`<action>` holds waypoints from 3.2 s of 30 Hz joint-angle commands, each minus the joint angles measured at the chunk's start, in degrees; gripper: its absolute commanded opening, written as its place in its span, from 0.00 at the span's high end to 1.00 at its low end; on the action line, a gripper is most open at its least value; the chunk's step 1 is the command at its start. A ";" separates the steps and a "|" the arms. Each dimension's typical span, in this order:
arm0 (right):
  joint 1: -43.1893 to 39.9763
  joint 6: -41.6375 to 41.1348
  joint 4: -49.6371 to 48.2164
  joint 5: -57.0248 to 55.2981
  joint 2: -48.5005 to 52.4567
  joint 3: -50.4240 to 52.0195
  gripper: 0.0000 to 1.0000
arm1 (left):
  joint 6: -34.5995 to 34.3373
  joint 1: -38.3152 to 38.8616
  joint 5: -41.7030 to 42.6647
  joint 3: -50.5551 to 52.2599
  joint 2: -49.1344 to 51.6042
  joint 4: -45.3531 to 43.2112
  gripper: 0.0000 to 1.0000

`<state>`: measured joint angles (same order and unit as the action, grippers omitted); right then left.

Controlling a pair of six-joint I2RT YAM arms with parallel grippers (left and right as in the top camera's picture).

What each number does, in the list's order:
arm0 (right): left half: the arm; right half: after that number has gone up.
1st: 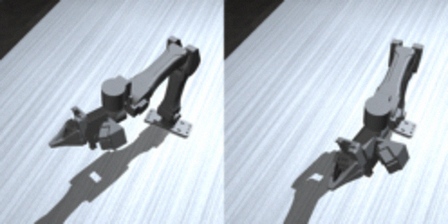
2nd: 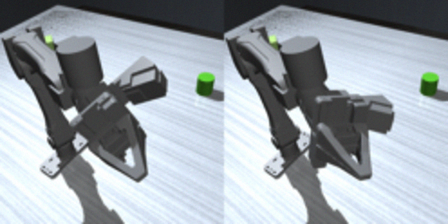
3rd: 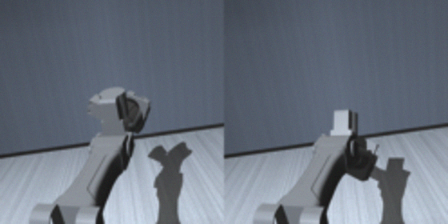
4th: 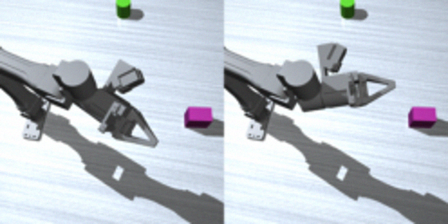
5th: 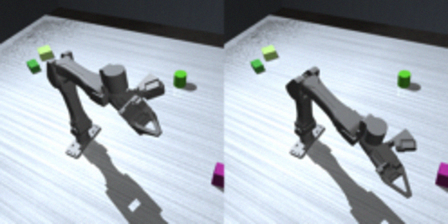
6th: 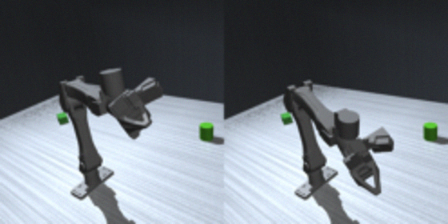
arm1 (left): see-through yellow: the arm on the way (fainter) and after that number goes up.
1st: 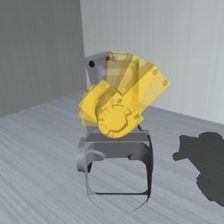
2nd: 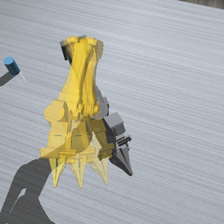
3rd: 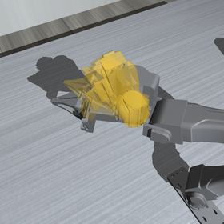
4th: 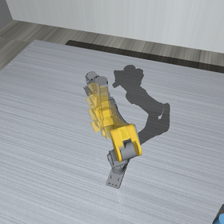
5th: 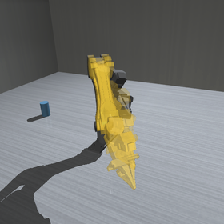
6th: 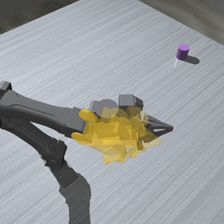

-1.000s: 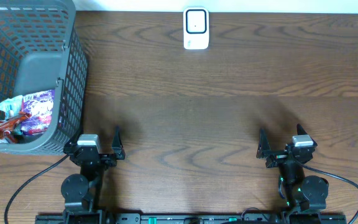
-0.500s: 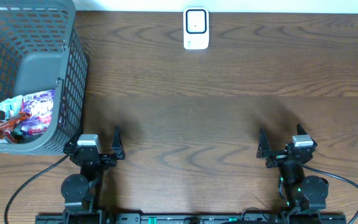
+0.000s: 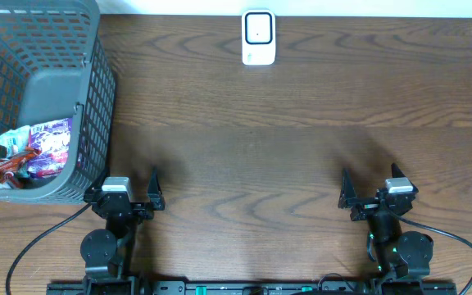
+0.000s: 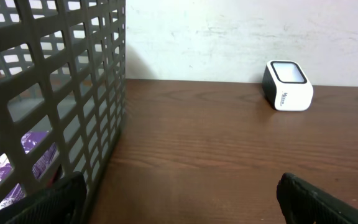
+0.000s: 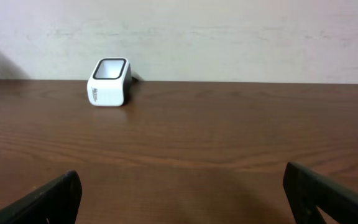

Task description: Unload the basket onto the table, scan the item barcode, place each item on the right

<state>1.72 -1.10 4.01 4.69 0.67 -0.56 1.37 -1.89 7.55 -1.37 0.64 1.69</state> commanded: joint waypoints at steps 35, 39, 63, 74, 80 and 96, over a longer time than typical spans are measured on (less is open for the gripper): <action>-0.24 -0.98 0.02 0.35 -0.26 0.20 0.01 | 0.52 -0.28 0.94 1.14 0.07 1.66 0.02; -0.24 -0.98 0.02 0.35 -0.26 0.20 0.01 | 0.52 -0.28 0.94 1.14 0.07 1.66 0.02; -0.24 -1.01 0.02 0.35 -0.26 0.20 0.01 | -34.67 -0.31 26.29 0.48 0.15 -26.93 0.02; -0.24 -0.98 0.02 0.35 -0.26 0.20 0.01 | -20.06 -0.31 13.73 -26.10 18.08 -28.00 0.02; -0.24 -0.98 0.02 0.35 -0.26 0.20 0.01 | -15.89 -2.32 -8.17 -52.43 41.79 -12.85 0.02; -0.24 -0.98 0.02 0.35 -0.26 0.20 0.01 | -14.25 -24.46 -4.98 -92.30 87.56 45.81 0.02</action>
<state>1.72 -1.26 3.99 4.69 0.71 -0.56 -14.06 -24.58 1.43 -91.64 87.00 46.94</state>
